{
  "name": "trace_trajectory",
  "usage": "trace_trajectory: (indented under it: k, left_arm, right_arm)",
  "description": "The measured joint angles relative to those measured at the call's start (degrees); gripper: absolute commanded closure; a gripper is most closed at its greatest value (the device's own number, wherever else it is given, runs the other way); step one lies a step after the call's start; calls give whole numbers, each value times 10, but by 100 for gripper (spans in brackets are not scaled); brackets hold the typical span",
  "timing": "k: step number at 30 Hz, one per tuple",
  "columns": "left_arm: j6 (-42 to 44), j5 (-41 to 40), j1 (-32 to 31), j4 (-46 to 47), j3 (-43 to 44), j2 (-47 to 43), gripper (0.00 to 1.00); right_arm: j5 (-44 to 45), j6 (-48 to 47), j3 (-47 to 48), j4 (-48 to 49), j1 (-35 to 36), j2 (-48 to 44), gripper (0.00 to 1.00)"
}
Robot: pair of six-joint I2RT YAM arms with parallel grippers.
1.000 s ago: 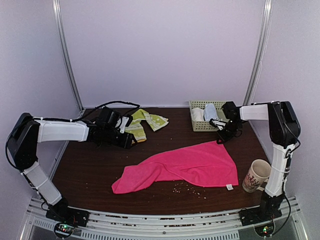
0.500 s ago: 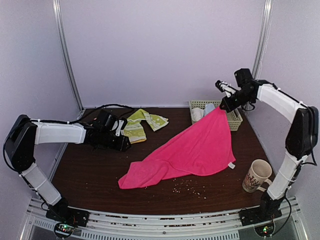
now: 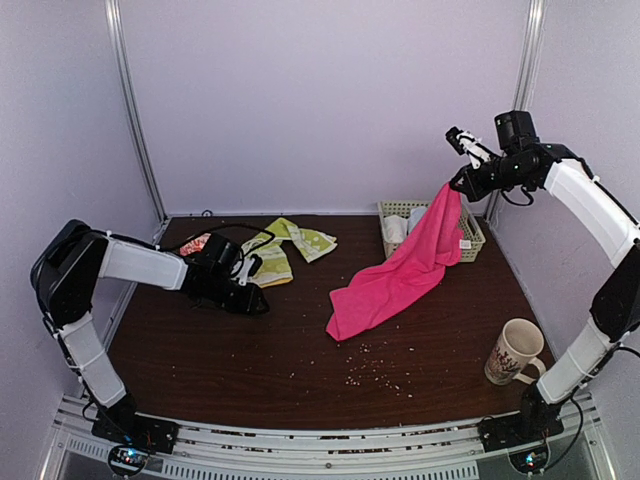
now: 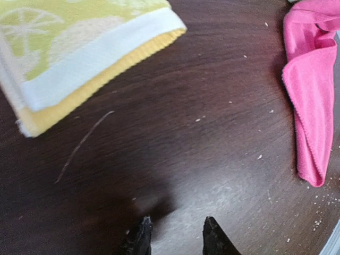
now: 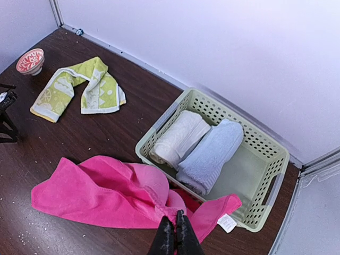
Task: Roll the towels
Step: Flatten out the towel at the center of the board.
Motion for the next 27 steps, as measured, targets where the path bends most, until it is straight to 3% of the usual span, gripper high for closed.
trace_trajectory:
  k: [6, 11, 17, 23, 27]
  left_arm:
    - [1, 110, -28, 27, 75, 82, 68]
    - [5, 161, -83, 31, 163, 148, 75]
    - [14, 179, -114, 11, 210, 196, 74]
    - [19, 185, -117, -12, 234, 218, 86]
    - [21, 188, -119, -17, 259, 236, 89]
  right_arm:
    - [-1, 0, -4, -9, 0, 0, 100]
    - [-1, 0, -4, -10, 0, 0, 100]
    - [-2, 0, -4, -10, 0, 0, 100]
    - [-3, 0, -8, -10, 0, -3, 100]
    - [-4, 1, -11, -10, 0, -3, 100]
